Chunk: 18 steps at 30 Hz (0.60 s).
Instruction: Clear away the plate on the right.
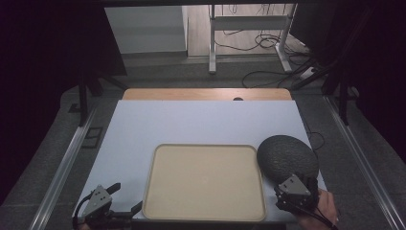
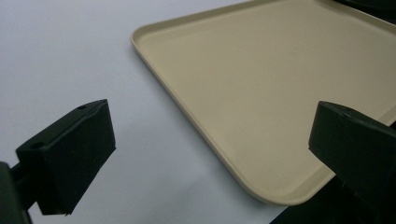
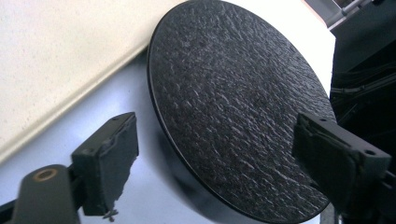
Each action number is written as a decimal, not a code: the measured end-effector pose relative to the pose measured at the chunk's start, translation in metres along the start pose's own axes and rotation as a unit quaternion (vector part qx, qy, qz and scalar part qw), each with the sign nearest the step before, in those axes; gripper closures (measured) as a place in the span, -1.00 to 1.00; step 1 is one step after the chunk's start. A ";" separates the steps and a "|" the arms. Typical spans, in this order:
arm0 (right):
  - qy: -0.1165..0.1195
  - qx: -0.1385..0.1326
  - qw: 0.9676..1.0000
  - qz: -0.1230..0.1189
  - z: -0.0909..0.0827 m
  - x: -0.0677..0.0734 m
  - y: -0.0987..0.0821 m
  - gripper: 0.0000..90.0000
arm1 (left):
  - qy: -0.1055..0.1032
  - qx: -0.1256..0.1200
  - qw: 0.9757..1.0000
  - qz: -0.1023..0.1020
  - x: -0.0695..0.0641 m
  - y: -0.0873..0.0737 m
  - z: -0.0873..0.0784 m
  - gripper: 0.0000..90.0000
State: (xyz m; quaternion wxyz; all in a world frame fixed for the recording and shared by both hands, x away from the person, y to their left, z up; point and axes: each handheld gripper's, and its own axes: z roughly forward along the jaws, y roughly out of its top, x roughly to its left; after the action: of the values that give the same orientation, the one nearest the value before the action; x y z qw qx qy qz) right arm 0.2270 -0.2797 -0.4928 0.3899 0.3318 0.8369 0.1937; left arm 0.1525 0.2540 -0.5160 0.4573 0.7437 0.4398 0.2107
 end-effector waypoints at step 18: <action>-0.042 0.012 0.995 -0.092 0.005 0.010 0.002 -0.44 | -0.004 0.000 1.000 0.002 0.000 0.000 0.001 -0.99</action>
State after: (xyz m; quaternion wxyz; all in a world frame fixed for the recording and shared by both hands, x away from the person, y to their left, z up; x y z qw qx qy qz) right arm 0.2270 -0.2707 -0.5005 0.4369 0.2657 0.8490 0.1329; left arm 0.1531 0.2537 -0.5160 0.4581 0.7458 0.4363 0.2089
